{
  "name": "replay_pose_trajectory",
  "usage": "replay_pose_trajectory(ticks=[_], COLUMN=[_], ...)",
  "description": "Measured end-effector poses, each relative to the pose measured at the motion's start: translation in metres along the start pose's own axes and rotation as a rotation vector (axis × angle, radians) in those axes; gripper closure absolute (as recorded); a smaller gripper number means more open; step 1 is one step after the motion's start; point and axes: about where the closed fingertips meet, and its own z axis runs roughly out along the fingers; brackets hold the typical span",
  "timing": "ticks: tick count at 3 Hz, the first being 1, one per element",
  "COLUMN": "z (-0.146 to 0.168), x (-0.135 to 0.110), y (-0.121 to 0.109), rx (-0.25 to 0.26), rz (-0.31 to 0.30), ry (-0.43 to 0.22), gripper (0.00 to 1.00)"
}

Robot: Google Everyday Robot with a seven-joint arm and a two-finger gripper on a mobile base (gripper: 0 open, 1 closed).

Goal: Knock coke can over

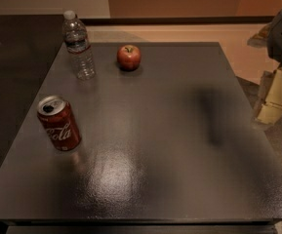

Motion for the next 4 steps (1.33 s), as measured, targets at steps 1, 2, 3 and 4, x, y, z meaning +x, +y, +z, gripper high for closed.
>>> replay_pose_trajectory(ticks=[1, 2, 3, 4], z=[0.000, -0.001, 0.001, 0.014], x=[0.000, -0.007, -0.033, -0.075], y=[0.000, 0.001, 0.011, 0.027], rx=[0.000, 0.005, 0.008, 0.007], rz=[0.000, -0.012, -0.061, -0.125], ry=[0.000, -0.014, -0.063, -0.127], gripper=[0.00, 0.00, 0.00, 0.00])
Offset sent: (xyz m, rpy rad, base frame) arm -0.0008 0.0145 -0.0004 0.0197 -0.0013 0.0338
